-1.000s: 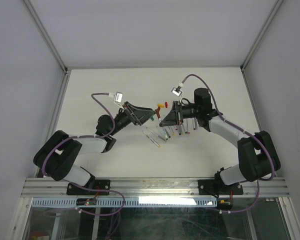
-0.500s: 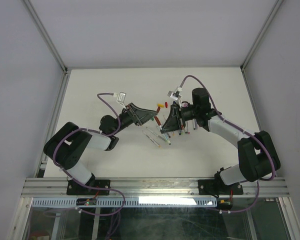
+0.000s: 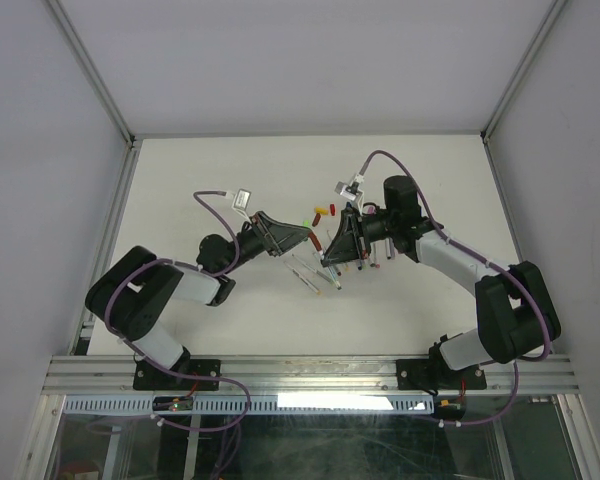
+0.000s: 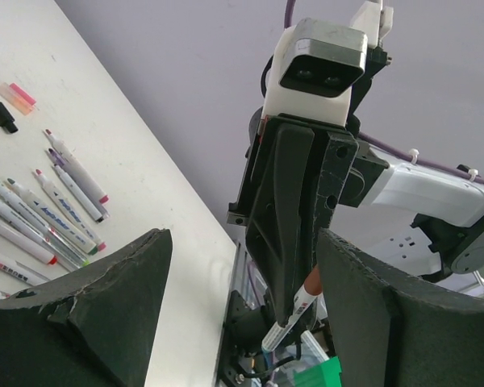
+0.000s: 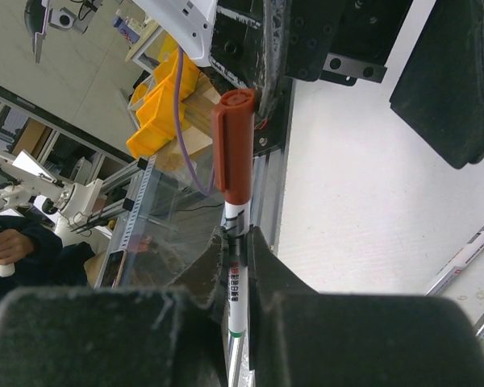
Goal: Open the pen caps
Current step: Open the pen cap from the pen.
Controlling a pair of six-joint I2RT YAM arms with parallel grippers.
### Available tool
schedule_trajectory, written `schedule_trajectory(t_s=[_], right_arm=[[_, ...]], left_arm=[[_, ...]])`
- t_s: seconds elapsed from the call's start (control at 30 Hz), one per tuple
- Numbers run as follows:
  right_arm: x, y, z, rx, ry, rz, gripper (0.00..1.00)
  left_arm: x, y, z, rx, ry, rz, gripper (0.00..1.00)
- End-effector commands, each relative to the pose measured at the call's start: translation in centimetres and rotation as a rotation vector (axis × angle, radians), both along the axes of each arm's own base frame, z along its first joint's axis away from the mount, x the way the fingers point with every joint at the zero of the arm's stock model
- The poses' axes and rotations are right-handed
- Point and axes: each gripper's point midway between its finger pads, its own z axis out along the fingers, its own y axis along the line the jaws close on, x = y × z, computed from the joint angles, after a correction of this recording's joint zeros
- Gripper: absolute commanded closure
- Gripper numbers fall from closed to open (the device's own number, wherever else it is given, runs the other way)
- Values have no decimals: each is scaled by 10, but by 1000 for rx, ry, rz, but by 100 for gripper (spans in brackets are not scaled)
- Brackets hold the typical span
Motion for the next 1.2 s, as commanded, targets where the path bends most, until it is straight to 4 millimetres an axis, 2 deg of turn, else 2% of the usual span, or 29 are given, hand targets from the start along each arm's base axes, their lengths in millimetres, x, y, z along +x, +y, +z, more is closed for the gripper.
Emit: schedule_trajectory(t_s=[0.0, 0.1, 0.27, 0.57, 0.7, 0.9, 0.97, 1.0, 1.03, 1.17], right_arm=[[5, 3, 13, 32, -73, 14, 100], [3, 4, 13, 36, -82, 23, 100], [5, 5, 11, 24, -75, 14, 100], [11, 7, 8, 6, -51, -17, 100], [13, 8, 5, -1, -38, -20, 100], [13, 9, 3, -7, -22, -19, 100], [14, 9, 2, -9, -19, -21, 100], [14, 9, 2, -10, -18, -22, 100], [14, 9, 1, -13, -18, -27, 96], [16, 11, 0, -27, -30, -60, 59]], left_arm=[[-21, 28, 80, -201, -303, 77, 26], [-18, 36, 92, -225, -322, 111, 26], [-28, 30, 104, -233, -366, 46, 27], [-44, 5, 79, -192, -326, -50, 31], [-49, -6, 79, -192, -334, -74, 46], [-46, -10, 77, -188, -339, -73, 82], [-45, -10, 76, -184, -340, -67, 98], [-44, -10, 75, -183, -337, -62, 100], [-43, -10, 74, -180, -336, -54, 100], [-35, -9, 68, -165, -317, -8, 100]])
